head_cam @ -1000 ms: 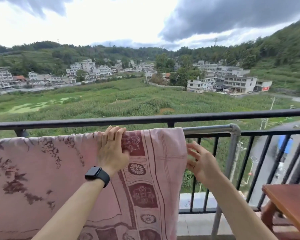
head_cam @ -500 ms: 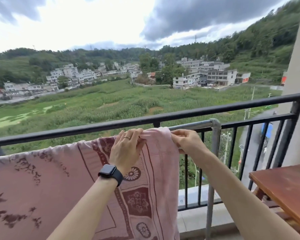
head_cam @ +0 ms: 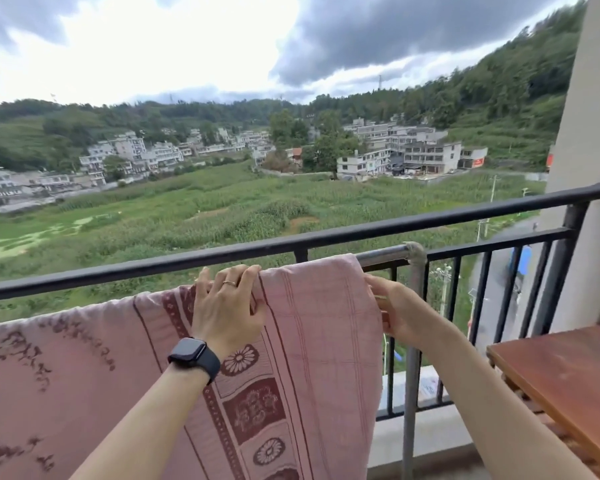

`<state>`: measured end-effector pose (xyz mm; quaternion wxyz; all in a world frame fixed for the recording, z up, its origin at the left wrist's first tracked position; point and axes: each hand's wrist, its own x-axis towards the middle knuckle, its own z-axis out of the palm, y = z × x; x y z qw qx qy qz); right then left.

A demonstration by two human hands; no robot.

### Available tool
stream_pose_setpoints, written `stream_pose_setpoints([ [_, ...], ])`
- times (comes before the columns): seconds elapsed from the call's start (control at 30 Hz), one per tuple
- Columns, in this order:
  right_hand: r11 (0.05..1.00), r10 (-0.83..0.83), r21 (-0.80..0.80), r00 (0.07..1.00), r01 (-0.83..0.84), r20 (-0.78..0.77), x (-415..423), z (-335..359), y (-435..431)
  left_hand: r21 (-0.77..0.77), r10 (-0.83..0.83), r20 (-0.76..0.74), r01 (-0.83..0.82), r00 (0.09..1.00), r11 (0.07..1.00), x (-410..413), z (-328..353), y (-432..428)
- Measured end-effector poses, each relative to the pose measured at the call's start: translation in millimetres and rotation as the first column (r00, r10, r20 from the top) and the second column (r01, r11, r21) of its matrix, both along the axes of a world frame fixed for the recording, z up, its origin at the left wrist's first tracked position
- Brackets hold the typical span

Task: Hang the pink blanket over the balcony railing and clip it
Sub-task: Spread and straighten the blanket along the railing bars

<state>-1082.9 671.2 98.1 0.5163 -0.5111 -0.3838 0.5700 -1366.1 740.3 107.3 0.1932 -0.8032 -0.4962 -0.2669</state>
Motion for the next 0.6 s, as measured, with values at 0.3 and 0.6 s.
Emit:
stream_pose_setpoints([
  [0.3,0.901,-0.412,0.152,0.911,0.407,0.001,32,61,20,-0.06,-0.105,-0.004,0.104,0.995,0.993,77,24,19],
  [0.6,0.952,-0.297,0.09,0.955,0.294,0.02,55,22,7,0.012,-0.103,-0.038,0.104,0.994,0.995,89,30,15],
])
